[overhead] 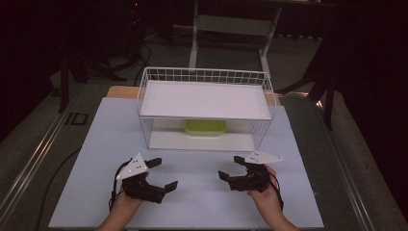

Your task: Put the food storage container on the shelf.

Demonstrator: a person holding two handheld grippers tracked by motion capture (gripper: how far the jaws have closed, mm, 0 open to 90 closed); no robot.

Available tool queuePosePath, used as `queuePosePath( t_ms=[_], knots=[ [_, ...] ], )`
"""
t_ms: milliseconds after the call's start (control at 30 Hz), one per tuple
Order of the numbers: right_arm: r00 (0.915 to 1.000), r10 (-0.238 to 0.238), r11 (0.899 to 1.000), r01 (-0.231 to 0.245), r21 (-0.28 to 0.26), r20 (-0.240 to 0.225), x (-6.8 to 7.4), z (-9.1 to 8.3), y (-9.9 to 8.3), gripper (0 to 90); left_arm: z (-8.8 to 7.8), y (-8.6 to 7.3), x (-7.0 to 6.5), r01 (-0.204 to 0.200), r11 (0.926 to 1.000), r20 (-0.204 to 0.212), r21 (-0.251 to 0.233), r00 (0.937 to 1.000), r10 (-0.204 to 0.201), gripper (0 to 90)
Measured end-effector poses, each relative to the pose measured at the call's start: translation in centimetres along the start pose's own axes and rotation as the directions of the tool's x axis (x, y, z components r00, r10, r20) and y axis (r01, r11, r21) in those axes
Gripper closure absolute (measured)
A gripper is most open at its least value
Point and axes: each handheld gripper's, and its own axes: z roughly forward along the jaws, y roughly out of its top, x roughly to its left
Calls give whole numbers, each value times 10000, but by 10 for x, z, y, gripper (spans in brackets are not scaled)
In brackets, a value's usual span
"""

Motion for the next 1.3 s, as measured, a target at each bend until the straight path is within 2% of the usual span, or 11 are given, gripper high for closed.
queuePosePath(
  t_ms=[67,200,333,500,667,833,900,1133,1200,1233,1300],
  knots=[
    [10000,36,10000,-36,-22,-88,0,-2,-3,146,-4,-1,-1,-42,10000,-65,-8,10000,42,9],
    [10000,1,10000,-1,-64,30,0,-7,-7,146,-9,-5,-3,-126,9999,-140,-9,9998,126,9],
    [9999,-151,9999,151,-61,52,1,-14,-10,146,-9,-13,-3,43,10000,-126,-45,9999,-43,9],
    [9998,-151,9999,151,23,103,1,-24,-16,146,-7,-17,-3,99,9999,5,-29,10000,-99,9],
    [9998,-158,9998,156,152,117,-2,-35,-26,146,-5,-18,-8,-35,10000,254,11,9997,35,9],
    [9998,-60,10000,61,-37,208,-9,-43,-34,146,-3,-19,-11,-117,9999,363,-5,9993,117,9],
    [10000,-25,9999,25,-148,50,-12,-45,-35,146,-3,-19,-11,-186,9998,386,17,9991,186,9],
    [9993,-333,9987,327,-388,-141,-20,-49,-38,146,-2,-20,-13,-511,9987,531,-23,9973,511,9],
    [9981,-487,9980,472,-412,-373,-22,-51,-39,146,-2,-20,-14,-653,9979,576,-33,9962,654,9],
    [9976,-631,9972,619,-418,-297,-23,-51,-39,146,-2,-19,-14,-724,9974,607,-36,9955,725,9],
    [9961,-749,9965,731,-402,-467,-24,-52,-39,146,-2,-19,-15,-781,9969,704,-65,9944,783,9]
  ],
)
